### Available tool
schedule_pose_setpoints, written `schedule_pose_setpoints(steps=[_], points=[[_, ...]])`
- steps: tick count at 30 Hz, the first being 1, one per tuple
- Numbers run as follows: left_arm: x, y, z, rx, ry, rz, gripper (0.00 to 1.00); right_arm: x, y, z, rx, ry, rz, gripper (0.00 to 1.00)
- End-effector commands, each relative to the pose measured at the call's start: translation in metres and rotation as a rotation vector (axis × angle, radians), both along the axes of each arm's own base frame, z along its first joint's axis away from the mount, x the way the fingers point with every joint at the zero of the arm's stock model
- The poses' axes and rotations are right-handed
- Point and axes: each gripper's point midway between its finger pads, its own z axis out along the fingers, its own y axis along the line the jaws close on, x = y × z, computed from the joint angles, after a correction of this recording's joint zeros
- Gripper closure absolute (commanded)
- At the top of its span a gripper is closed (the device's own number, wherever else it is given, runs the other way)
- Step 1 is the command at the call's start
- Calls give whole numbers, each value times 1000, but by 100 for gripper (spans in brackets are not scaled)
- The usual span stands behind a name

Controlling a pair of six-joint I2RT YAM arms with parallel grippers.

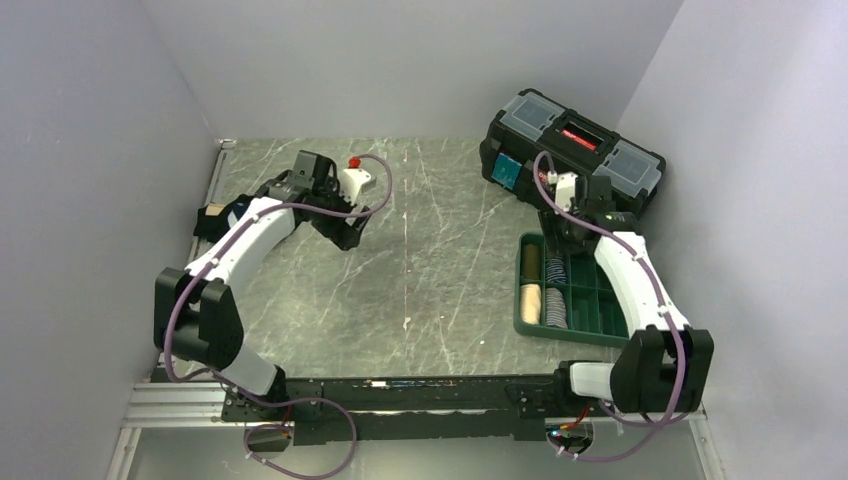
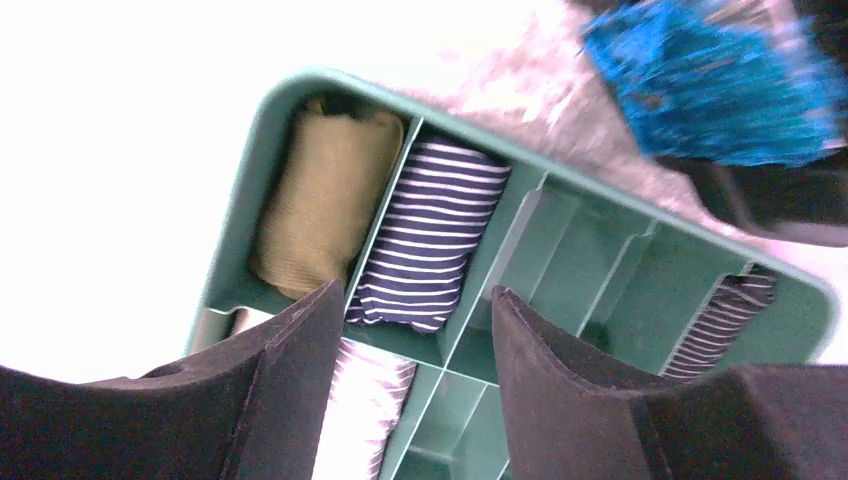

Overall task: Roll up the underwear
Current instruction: Place the underwear in the storage box, then pick up the underwear.

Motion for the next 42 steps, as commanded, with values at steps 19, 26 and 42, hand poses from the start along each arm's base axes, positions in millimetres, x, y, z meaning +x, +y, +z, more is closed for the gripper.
schedule_pose_setpoints(steps=[19, 26, 42], points=[[9, 95, 103, -282, -374, 355, 1, 21, 2, 144, 85, -497, -59, 0], [-4, 122, 117, -300, -444, 438, 1, 22, 7, 161, 116, -558, -51, 0], [-5, 200, 72, -172, -363, 692, 1, 17, 100, 183, 481, -621, 399, 0]])
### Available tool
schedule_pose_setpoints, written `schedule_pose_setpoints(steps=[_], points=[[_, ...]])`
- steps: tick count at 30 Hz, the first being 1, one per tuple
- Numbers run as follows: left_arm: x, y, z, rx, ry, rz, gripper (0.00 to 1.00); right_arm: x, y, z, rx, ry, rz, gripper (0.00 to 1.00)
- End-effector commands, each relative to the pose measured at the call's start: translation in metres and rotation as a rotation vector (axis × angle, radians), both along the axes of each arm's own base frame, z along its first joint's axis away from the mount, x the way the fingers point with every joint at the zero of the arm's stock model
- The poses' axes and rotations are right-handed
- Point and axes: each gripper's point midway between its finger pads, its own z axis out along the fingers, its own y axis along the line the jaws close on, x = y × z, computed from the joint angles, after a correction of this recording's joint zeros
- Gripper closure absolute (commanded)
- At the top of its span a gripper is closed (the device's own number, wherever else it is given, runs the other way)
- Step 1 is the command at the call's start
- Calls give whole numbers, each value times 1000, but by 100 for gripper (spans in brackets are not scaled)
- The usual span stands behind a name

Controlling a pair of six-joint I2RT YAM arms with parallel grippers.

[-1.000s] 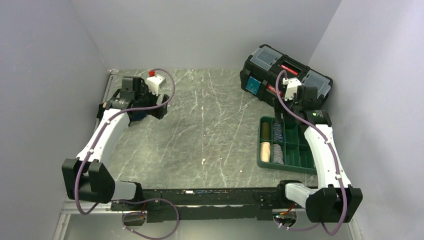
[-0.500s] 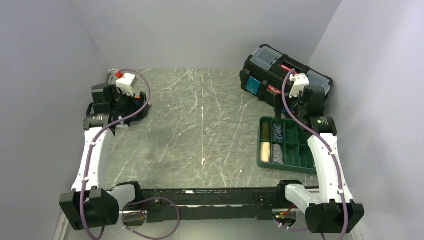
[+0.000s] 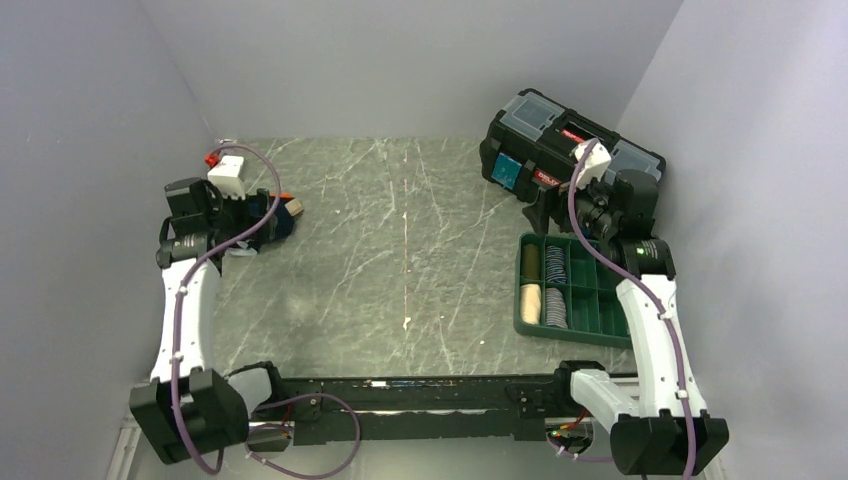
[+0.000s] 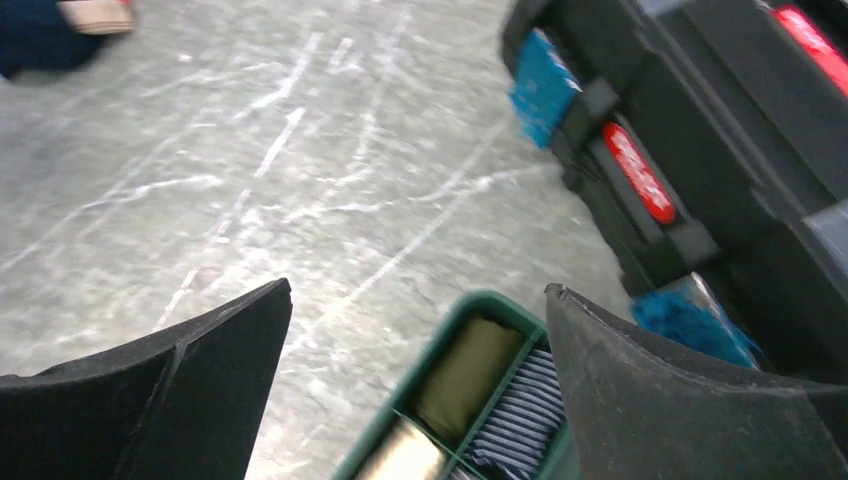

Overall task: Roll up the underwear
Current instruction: Pick up the underwear.

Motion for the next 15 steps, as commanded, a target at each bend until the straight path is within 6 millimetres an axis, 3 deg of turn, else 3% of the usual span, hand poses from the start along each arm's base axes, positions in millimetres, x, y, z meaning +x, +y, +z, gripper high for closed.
schedule_pose_setpoints(steps=[1, 6, 11, 15], points=[[12, 30, -15, 8, 66, 71, 1, 2, 44, 16, 101, -51, 271, 0], [33, 56, -39, 37, 214, 80, 1, 7, 76, -6, 58, -23, 412, 0], [58, 72, -69, 53, 361, 60, 1, 6, 104, -46, -2, 34, 511, 0], [74, 79, -85, 24, 444, 64, 7, 4, 116, -77, 13, 93, 570, 0]])
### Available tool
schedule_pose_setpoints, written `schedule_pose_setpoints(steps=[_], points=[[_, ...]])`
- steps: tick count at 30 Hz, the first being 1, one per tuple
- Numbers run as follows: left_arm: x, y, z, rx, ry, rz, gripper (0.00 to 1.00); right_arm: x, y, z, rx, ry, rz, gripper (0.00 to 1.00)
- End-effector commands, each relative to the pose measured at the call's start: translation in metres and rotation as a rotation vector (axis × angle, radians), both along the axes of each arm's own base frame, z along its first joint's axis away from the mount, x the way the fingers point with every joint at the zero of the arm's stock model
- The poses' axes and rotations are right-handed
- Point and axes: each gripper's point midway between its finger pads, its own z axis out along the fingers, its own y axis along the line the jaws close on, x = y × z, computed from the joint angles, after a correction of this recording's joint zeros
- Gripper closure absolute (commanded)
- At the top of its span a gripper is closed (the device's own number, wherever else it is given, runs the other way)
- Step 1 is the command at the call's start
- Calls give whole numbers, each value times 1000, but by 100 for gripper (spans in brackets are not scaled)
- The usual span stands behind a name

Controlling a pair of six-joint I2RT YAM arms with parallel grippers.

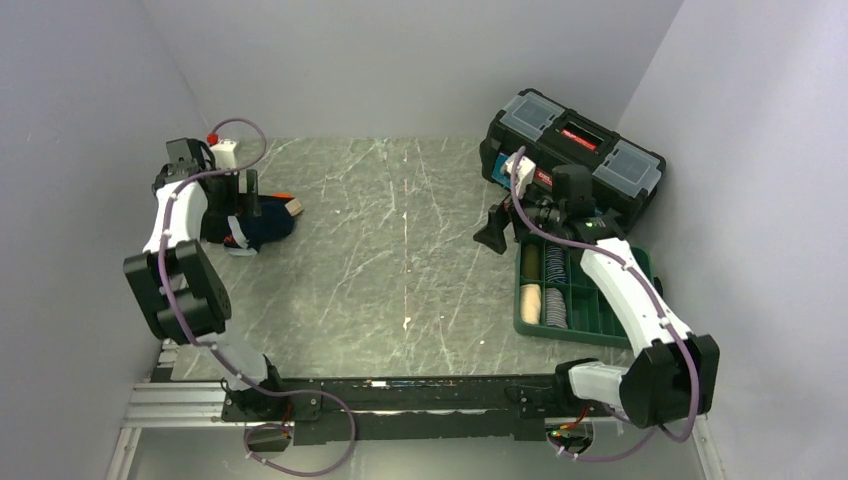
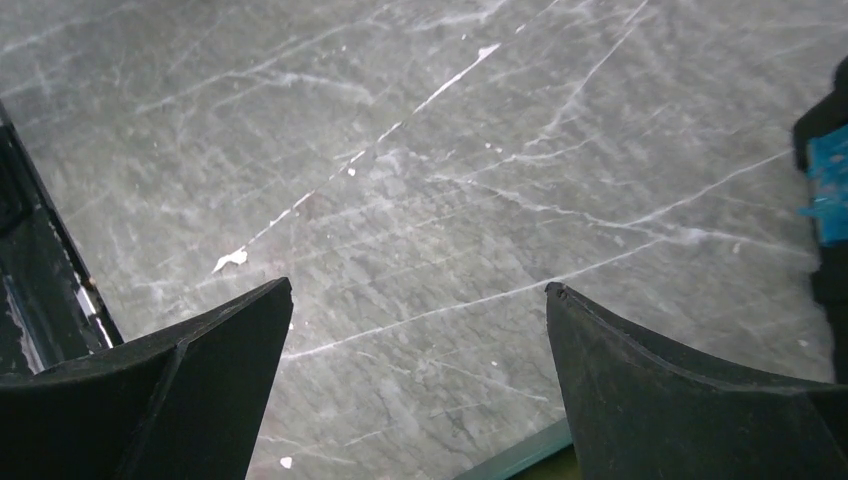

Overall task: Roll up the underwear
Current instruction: Pick up the underwear.

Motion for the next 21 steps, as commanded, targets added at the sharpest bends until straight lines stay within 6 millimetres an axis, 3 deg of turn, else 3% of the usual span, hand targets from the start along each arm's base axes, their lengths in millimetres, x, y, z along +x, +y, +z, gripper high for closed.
schedule_pose_setpoints(steps=[1, 6, 11, 19, 21], points=[[5, 7, -8, -2, 84, 2, 8, 2, 13, -20, -13, -25, 97, 0], [30, 5, -12, -55, 98, 12, 9, -1, 23, -34, -84, 3, 121, 0], [38, 5, -38, -8, 200, 30, 19, -7, 34, -45, -97, 52, 163, 0], [34, 3, -57, 36, 273, 29, 61, -8, 34, -55, -107, 84, 166, 0], [34, -1, -51, 22, 259, 16, 81, -9, 34, -57, -105, 97, 168, 0]])
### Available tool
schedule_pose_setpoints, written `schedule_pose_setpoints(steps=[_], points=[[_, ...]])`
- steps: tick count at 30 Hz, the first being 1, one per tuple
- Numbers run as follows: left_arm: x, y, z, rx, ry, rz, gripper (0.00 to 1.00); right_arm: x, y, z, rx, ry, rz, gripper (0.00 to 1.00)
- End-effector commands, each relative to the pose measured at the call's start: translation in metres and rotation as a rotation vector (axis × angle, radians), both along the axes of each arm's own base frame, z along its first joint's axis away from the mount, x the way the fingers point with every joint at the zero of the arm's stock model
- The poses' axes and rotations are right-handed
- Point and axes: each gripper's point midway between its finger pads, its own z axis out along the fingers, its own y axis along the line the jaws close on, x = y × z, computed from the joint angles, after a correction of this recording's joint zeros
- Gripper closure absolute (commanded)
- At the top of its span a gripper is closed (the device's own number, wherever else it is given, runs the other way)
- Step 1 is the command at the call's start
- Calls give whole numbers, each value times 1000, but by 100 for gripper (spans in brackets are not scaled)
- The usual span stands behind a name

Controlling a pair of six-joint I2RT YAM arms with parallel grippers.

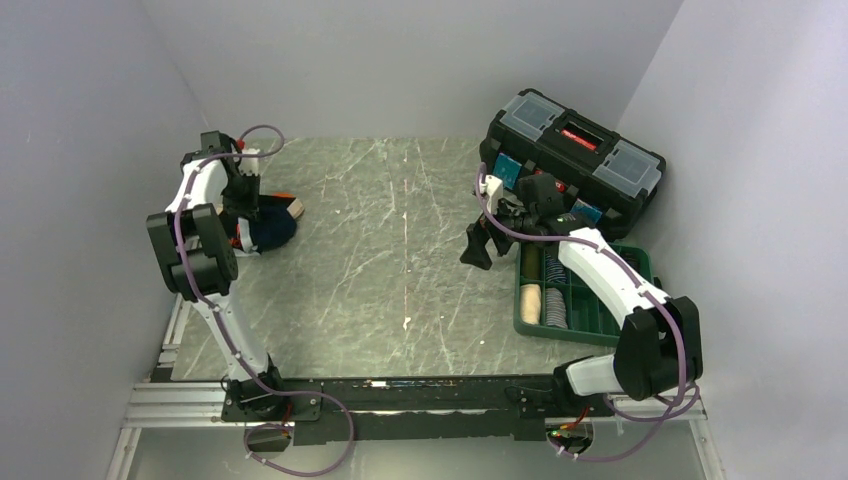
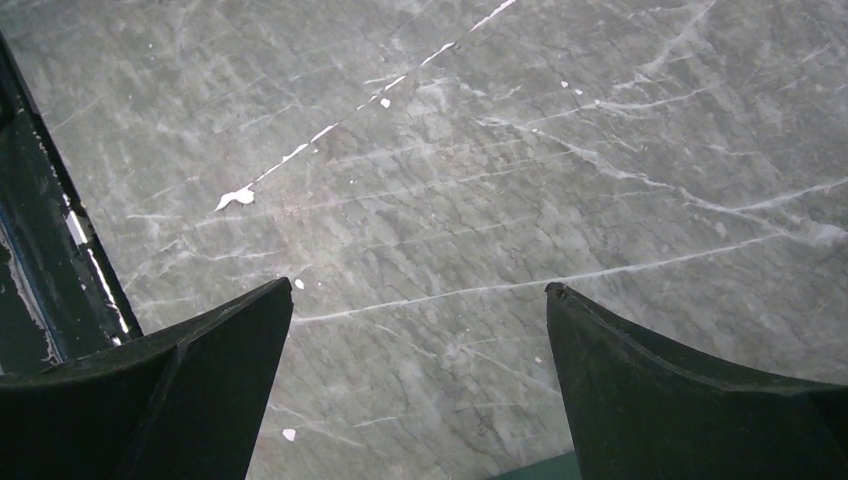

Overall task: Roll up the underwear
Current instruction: Pick up the underwear.

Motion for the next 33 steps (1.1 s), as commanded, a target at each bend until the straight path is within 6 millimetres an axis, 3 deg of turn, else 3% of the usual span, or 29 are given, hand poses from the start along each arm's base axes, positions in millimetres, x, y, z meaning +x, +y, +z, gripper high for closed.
schedule_pose_setpoints(steps=[1, 2, 5, 9, 13, 18, 24, 33], points=[[3, 2, 23, 2, -36, 2, 91, 6, 4, 13, 15, -37, 23, 0], [5, 0, 33, -4, -60, -2, 100, 6, 4, 12, 15, -33, 22, 0], [9, -9, 77, -29, -168, -22, 100, 7, 4, 11, 12, -28, 19, 0], [9, -22, 161, -41, -386, -45, 100, 9, 1, 11, -6, -38, 7, 0], [-1, -25, 230, -6, -542, -45, 100, 8, 2, 10, -7, -32, 9, 0], [-15, -34, 283, -10, -647, -56, 100, 8, 2, 9, -8, -26, 12, 0], [-21, -34, 305, 11, -708, -42, 100, 8, 1, 9, -13, -31, 11, 0], [-17, -54, 294, -69, -706, -75, 100, 9, -1, 7, -24, -32, 1, 0]])
